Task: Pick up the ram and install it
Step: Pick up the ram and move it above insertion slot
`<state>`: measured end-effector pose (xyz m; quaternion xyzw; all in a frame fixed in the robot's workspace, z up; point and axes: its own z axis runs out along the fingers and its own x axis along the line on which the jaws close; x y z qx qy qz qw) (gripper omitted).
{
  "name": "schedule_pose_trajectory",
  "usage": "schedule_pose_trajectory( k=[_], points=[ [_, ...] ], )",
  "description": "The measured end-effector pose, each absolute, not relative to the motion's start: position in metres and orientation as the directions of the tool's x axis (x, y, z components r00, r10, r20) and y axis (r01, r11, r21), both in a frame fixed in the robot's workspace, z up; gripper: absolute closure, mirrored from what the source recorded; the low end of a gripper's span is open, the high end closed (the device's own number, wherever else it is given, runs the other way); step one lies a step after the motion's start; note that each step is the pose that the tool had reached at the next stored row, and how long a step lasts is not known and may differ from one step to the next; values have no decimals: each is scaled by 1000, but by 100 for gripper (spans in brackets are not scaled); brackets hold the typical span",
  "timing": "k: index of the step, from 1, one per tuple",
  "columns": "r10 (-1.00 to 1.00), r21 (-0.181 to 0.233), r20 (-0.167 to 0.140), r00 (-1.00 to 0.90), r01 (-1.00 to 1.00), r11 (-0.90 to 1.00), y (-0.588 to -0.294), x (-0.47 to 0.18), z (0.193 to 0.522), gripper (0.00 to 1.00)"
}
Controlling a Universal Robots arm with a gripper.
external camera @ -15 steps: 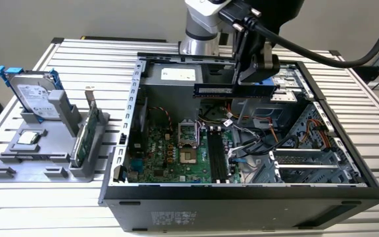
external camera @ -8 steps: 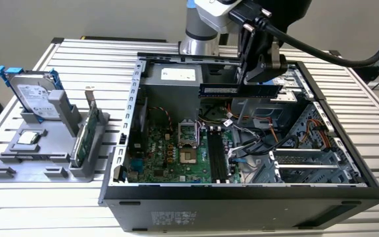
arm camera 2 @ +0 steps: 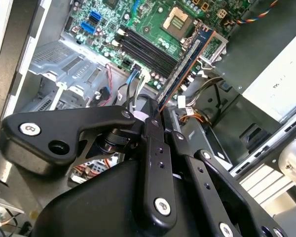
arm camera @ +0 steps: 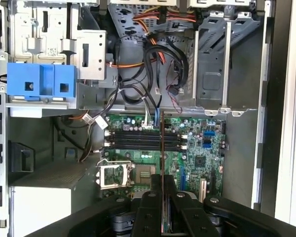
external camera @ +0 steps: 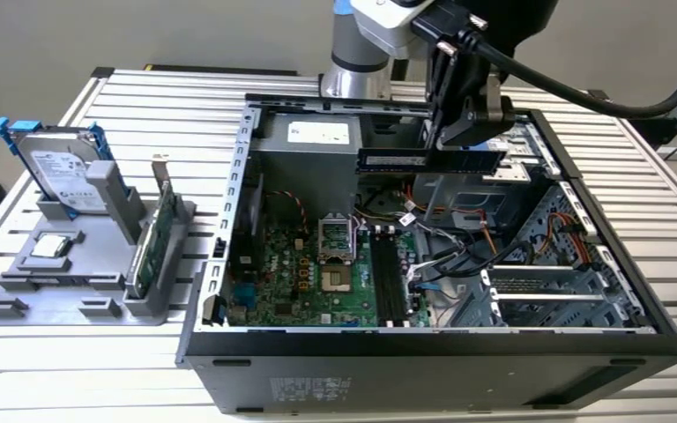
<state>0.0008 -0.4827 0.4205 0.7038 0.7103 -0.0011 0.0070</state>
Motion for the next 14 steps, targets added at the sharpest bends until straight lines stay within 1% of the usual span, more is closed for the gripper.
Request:
schedule_pose_trajectory(
  k=[14],
  points=[
    [1000,8,-12,-9,1000,9,-456,3,420,100]
  ],
)
